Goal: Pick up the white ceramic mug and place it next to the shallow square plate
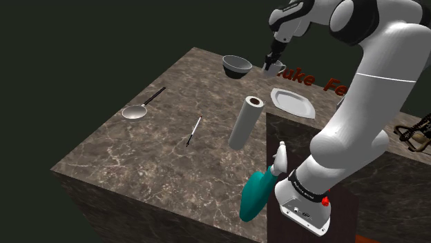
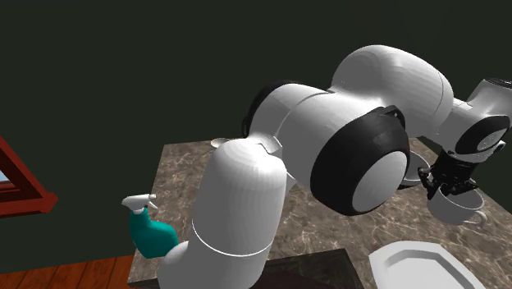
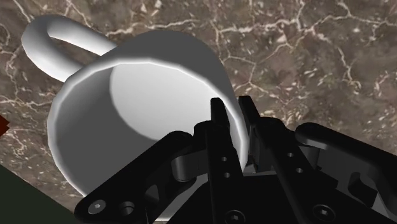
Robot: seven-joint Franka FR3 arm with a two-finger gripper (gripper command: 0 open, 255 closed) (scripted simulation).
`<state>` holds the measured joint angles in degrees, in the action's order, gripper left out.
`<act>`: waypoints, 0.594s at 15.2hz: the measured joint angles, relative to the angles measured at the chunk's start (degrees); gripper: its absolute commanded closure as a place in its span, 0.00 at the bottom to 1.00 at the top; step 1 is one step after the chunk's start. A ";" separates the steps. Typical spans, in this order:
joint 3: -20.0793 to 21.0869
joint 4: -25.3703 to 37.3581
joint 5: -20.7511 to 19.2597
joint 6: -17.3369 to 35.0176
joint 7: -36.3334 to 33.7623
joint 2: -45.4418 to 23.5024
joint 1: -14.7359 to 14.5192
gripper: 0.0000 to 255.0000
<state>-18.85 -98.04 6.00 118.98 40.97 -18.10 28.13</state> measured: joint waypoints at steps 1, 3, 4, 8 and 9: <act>0.01 -0.38 0.09 0.51 0.12 -0.14 0.05 1.00; 0.07 -1.36 0.32 1.95 0.36 -0.63 0.15 1.00; 0.12 -1.38 0.50 2.40 0.48 -1.09 0.24 1.00; 0.35 -3.45 0.94 5.35 0.68 -2.00 0.23 1.00; 0.43 -3.60 1.16 6.00 0.82 -2.53 0.33 1.00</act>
<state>-18.43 -101.64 7.16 124.98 41.79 -20.64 28.46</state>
